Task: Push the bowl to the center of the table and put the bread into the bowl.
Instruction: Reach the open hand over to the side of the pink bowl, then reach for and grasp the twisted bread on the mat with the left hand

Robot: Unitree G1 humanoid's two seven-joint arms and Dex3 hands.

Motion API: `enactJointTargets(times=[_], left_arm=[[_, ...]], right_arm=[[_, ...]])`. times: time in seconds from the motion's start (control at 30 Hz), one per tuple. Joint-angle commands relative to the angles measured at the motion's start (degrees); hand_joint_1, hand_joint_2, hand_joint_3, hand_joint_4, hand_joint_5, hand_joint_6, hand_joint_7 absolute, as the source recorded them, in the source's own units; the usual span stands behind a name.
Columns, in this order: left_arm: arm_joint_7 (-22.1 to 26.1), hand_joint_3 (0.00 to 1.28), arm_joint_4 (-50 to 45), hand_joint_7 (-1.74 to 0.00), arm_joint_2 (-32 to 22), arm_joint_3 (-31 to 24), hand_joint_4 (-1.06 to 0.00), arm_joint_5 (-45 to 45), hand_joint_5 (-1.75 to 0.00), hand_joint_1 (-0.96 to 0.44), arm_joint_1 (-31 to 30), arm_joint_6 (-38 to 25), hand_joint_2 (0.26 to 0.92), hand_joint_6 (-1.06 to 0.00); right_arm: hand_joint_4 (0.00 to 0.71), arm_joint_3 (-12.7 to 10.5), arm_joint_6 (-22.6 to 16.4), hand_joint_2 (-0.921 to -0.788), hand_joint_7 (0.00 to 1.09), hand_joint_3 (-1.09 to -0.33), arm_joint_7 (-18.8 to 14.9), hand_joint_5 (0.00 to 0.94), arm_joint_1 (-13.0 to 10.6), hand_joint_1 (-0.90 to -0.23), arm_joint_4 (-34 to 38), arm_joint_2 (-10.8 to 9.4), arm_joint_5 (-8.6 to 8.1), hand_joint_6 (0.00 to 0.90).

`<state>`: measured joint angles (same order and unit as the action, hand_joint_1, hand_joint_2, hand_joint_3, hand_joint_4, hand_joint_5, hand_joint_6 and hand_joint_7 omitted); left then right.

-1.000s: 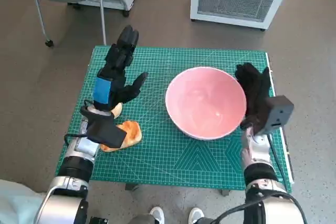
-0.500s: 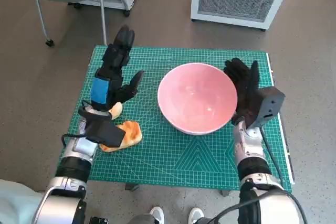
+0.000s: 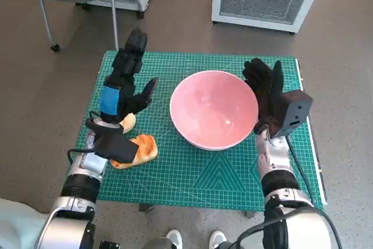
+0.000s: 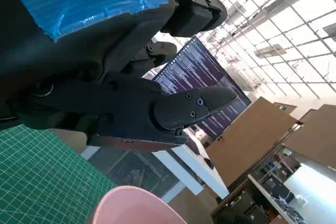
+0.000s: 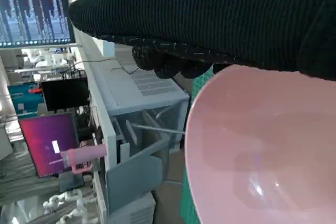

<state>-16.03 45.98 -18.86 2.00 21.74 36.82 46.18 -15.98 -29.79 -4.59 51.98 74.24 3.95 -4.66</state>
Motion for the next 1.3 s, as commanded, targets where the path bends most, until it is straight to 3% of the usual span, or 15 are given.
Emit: enactJointTargets(times=[0.03, 0.33, 0.5, 0.63, 0.73, 0.93, 1.3], left_arm=[[-0.42, 0.48, -1.19, 0.00, -0.17, 0.19, -0.15, -0.19, 0.00, -0.49, -0.90, 0.34, 0.921, -0.20], [0.50, 0.48, -2.58, 0.00, -0.49, -0.17, -0.15, -1.24, 0.00, -0.50, -1.98, 1.12, 0.921, -0.19], [1.20, 0.48, -3.17, 0.00, -0.55, -0.49, -0.15, -2.07, 0.00, -0.50, -2.31, 1.75, 0.921, -0.19], [1.87, 0.48, -3.55, 0.00, -0.54, -0.63, -0.15, -2.79, 0.00, -0.50, -2.33, 2.29, 0.921, -0.19], [2.55, 0.48, -3.67, 0.00, -0.51, -0.73, -0.15, -3.54, 0.00, -0.49, -2.24, 2.66, 0.921, -0.19], [5.48, 0.48, -3.11, 0.00, 0.24, -1.09, -0.15, -6.88, 0.00, -0.49, -1.45, 3.72, 0.921, -0.20], [11.47, 0.47, -1.92, 0.00, 2.03, -1.59, -0.15, -13.11, 0.00, -0.49, -0.57, 5.57, 0.921, -0.20]], right_arm=[[0.256, 0.63, -1.51, -0.921, 0.33, -0.803, -0.10, 0.007, -0.28, -0.644, -0.55, 1.24, 0.80, 0.131], [0.251, 2.49, -11.03, -0.921, 0.33, -0.816, 0.09, 0.003, -1.24, -0.629, -6.41, 2.11, 1.63, 0.132], [0.252, 3.97, -18.40, -0.921, 0.34, -0.820, -2.61, 0.003, -2.50, -0.639, -11.82, 2.23, 1.10, 0.129], [0.253, 5.55, -22.74, -0.921, 0.50, -0.834, -5.90, 0.001, -3.81, -0.645, -16.88, 2.20, 0.24, 0.046], [0.254, 6.53, -24.14, -0.921, 0.57, -0.839, -8.39, 0.001, -4.76, -0.647, -19.93, 2.14, -0.81, 0.011], [0.256, 8.38, -25.23, -0.921, 0.62, -0.827, -12.40, 0.002, -6.27, -0.657, -23.52, 2.91, -1.55, 0.001], [0.251, 9.72, -24.44, -0.921, 0.63, -0.812, -11.13, 0.000, -8.34, -0.658, -26.85, 4.01, 0.87, -0.001]])
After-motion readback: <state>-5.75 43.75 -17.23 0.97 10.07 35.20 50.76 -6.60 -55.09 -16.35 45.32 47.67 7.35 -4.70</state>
